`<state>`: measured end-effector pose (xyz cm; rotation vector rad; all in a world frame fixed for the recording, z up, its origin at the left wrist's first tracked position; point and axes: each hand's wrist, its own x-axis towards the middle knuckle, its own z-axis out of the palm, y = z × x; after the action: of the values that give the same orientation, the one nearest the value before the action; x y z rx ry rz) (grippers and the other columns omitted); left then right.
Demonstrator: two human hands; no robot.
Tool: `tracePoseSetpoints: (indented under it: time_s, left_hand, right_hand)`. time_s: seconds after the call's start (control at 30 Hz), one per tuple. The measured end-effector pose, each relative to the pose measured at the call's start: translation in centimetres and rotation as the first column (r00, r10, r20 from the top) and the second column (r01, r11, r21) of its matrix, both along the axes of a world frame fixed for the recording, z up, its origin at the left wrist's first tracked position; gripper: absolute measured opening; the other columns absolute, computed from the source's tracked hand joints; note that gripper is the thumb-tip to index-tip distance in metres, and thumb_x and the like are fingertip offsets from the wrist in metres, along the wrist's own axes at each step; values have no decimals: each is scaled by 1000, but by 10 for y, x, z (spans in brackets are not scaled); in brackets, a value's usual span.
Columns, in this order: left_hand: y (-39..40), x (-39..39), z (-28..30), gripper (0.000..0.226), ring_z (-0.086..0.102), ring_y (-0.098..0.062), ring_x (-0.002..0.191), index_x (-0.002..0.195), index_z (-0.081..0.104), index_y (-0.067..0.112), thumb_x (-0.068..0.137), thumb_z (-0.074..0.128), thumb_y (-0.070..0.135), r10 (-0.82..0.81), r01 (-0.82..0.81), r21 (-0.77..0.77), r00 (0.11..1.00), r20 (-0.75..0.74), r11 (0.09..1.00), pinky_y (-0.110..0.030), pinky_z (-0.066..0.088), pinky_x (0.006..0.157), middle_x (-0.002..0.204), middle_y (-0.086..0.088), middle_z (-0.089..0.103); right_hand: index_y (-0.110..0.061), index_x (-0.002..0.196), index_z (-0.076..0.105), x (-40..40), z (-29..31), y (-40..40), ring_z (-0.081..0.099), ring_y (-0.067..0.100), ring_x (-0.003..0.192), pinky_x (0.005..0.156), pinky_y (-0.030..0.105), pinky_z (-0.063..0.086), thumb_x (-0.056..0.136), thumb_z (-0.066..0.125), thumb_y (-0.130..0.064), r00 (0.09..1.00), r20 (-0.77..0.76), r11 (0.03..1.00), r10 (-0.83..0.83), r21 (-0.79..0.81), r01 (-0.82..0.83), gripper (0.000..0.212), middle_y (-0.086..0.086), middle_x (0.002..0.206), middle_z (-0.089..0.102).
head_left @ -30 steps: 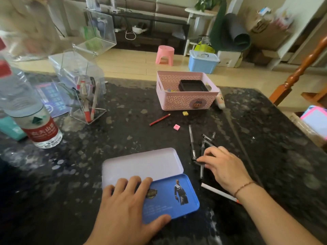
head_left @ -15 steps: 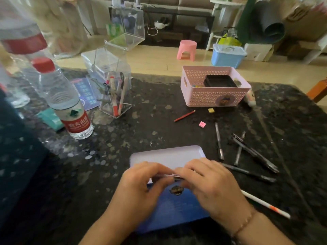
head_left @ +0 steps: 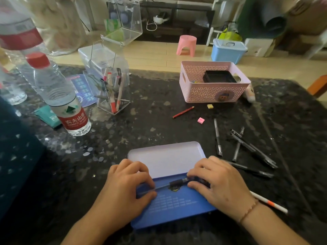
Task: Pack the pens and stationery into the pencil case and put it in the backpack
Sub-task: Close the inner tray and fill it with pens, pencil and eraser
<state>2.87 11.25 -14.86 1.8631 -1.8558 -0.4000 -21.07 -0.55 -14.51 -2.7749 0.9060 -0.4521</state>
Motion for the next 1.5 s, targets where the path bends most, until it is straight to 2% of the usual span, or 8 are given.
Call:
tracePoseSetpoints:
  time_s: [0.3,0.4,0.57,0.87,1.0,1.13,1.23,1.5]
  left_hand:
    - [-8,0,3,24,51,12,79,82,61,43,73,82,38,57,-57,37,998,5,998,-22,39,72,80,30,57]
    - [-9,0,2,24,53,8,78,81,61,43,72,82,38,67,-66,53,998,-17,996,-27,46,71,79,29,58]
    - [-12,3,0,24,55,8,83,92,64,42,75,75,55,-1,4,89,999,-37,996,-25,48,76,86,29,60]
    - [-17,22,8,2,61,-2,79,86,70,35,87,70,34,13,23,213,985,-169,977,-17,50,67,83,17,65]
    - [-20,25,8,8,60,4,81,92,70,34,93,64,29,19,23,217,981,-191,976,-11,47,67,82,25,63]
    - [-18,31,6,10,64,2,79,92,70,35,93,64,27,38,30,249,963,-266,968,-18,52,71,84,22,68]
    - [-15,30,6,9,63,2,78,87,70,35,89,69,26,16,51,243,964,-267,969,-14,49,67,85,24,67]
    - [-14,27,12,20,62,-2,82,91,68,36,78,81,29,-24,74,259,981,-191,963,-18,52,69,89,20,66]
  right_hand:
    - [-26,76,67,1,-2,-4,53,13,67,61,29,45,82,68,-39,984,141,994,-106,4,107,15,-11,69,61]
    - [-23,83,70,-32,7,-44,59,19,73,67,31,50,77,75,-26,837,271,875,-475,52,481,9,-6,77,66]
    - [-22,94,70,-99,-2,-84,60,32,93,77,36,50,76,77,-24,604,-83,598,-793,87,797,19,4,93,63]
    - [-19,102,68,-90,-9,-86,58,37,95,73,42,53,87,65,-29,573,-101,578,-814,-33,815,18,12,99,67]
    - [-7,100,70,-75,9,-79,55,40,100,89,50,46,86,65,-19,706,118,708,-698,-39,706,19,18,102,64]
    - [-11,98,70,-21,29,-22,59,20,88,83,32,47,91,60,-14,975,188,994,-114,20,112,13,3,94,66]
    - [-15,96,72,4,23,12,59,19,84,75,32,52,89,60,-17,995,69,995,72,70,-77,15,-2,91,65]
    - [-19,89,71,14,20,19,62,12,81,75,30,53,82,71,-11,993,93,981,69,175,-84,10,-6,86,68]
